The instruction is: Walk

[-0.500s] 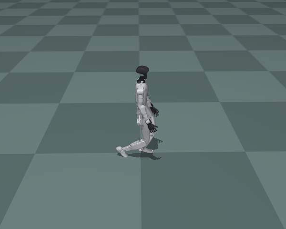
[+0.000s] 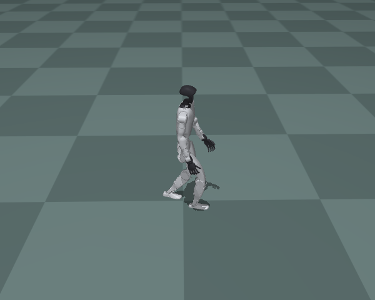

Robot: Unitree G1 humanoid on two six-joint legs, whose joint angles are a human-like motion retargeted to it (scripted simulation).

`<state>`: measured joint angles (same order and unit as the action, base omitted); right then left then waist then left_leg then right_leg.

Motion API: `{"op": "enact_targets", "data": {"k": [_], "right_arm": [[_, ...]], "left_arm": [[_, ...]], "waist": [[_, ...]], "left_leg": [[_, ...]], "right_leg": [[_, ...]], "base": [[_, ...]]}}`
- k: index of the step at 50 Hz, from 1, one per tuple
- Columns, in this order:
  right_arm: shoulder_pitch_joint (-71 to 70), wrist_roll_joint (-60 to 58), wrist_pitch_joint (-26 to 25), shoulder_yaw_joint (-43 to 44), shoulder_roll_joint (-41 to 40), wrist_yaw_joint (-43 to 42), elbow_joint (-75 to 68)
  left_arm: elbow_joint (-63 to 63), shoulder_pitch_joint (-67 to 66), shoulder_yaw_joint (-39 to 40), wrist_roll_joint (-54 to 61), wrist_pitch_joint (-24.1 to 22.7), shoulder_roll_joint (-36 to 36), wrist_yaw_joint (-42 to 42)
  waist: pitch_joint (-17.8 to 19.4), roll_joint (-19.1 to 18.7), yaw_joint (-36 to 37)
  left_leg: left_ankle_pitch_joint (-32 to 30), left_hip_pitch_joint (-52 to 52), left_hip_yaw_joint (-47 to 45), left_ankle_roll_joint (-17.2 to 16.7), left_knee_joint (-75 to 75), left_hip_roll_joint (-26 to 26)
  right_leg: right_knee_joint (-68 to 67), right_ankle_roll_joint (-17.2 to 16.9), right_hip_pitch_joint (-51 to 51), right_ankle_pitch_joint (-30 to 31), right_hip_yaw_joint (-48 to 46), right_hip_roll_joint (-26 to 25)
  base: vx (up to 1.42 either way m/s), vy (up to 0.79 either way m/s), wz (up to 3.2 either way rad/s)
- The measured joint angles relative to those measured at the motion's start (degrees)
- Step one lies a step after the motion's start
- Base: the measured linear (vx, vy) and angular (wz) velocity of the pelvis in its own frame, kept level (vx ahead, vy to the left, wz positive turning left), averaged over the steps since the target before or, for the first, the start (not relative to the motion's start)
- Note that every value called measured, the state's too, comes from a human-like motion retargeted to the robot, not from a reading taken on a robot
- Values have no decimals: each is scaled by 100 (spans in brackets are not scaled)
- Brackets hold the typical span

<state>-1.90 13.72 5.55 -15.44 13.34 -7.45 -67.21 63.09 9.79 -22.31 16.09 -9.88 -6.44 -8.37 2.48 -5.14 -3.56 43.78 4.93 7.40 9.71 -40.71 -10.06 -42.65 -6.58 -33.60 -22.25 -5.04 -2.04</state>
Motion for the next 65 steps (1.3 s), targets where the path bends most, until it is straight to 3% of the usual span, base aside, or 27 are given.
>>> {"op": "enact_targets", "data": {"k": [9, 15, 18, 21, 27, 35, 43, 47, 52, 55, 58, 62, 65], "right_arm": [[129, 162, 58, 2, -25, -82, -181], [280, 167, 36, -62, 8, -130, -266], [251, 86, 30, -107, 68, -174, -275], [108, 5, 28, -137, 125, -204, -268], [-348, -36, 85, -213, 205, -231, -68], [-984, 14, 225, -252, 239, -283, 534], [-1028, -48, 242, -361, 171, -247, 887], [-896, -116, 184, -430, 56, -110, 813], [-705, -154, 88, -496, -107, 129, 470], [-598, -193, 35, -469, -133, 150, 282], [-461, -225, 4, -397, -103, 110, 138], [-235, -237, -54, -268, -67, 42, -22], [-29, -222, -116, -148, -41, 6, -143]], "left_arm": [[193, -374, -53, -52, 42, 60, 169], [72, -432, -60, 22, 3, -53, 140], [-74, -379, -71, 52, -10, -124, 86], [-179, -341, -76, 85, -12, -166, 51], [-103, -560, -70, 155, 10, -129, 87], [295, -1174, 45, 26, 94, -45, 236], [539, -1498, 92, -43, 186, -18, 258], [634, -1329, 70, -31, 235, -53, 201], [518, -858, 37, -30, 273, -114, 73], [352, -470, 13, -29, 249, -177, -33], [175, -77, 25, -18, 229, -231, -132], [-60, 352, 63, 44, 181, -259, -236], [-194, 613, 57, 52, 112, -249, -271]], "waist": [[-12, -367, 20], [13, -674, 122], [46, -674, 223], [97, -555, 359], [232, -210, 578], [83, 302, 586], [-59, 563, 609], [-114, 898, 550], [-219, 1278, 346], [-210, 1249, 195], [-147, 1100, 38], [-34, 837, -135], [26, 591, -194]], "left_leg": [[66, -321, 90, -416, -1141, 561], [-973, 246, -7, -965, -3083, 1281], [-1295, 877, -139, -879, -4039, 1591], [-1134, 1560, -270, -580, -4519, 1710], [-596, 2593, -479, -215, -3601, 1345], [-931, 2998, -438, -402, -282, 339], [-1262, 2971, -515, -256, -649, -218], [-1340, 2618, -648, -21, -741, -694], [-1264, 2105, -689, 272, -386, -1248], [-1166, 1673, -551, 312, -120, -1289], [-1090, 1137, -355, 262, 222, -1194], [-954, 466, -134, 179, 623, -941], [-825, 51, -22, 119, 859, -651]], "right_leg": [[-224, 283, 684, 146, -142, -565], [37, 580, 1272, 30, -267, -1101], [223, 679, 1550, -115, -200, -1225], [439, 685, 1877, -249, -55, -1231], [813, 571, 2595, -497, 179, -1000], [1140, 497, 3117, -858, 236, -332], [-139, 307, 3299, -1256, 345, 110], [-1202, -72, 3247, -699, 456, 591], [-3238, -536, 2356, 880, 598, 1274], [-4047, -298, 1692, 926, 484, 1618], [-4179, 42, 1069, 353, 292, 1824], [-3337, 227, 435, -223, 8, 1705], [-2088, 130, 173, -298, -161, 1306]], "base": [[0, 0, 0], [0, 0, 0], [-4, -2, 21], [-2, -1, 15], [0, 0, 0], [0, 0, 0], [1, 0, 1], [2, 1, 13], [0, 0, 4], [0, 0, 0], [0, 0, 0], [0, 0, 0], [0, 0, 0]]}}
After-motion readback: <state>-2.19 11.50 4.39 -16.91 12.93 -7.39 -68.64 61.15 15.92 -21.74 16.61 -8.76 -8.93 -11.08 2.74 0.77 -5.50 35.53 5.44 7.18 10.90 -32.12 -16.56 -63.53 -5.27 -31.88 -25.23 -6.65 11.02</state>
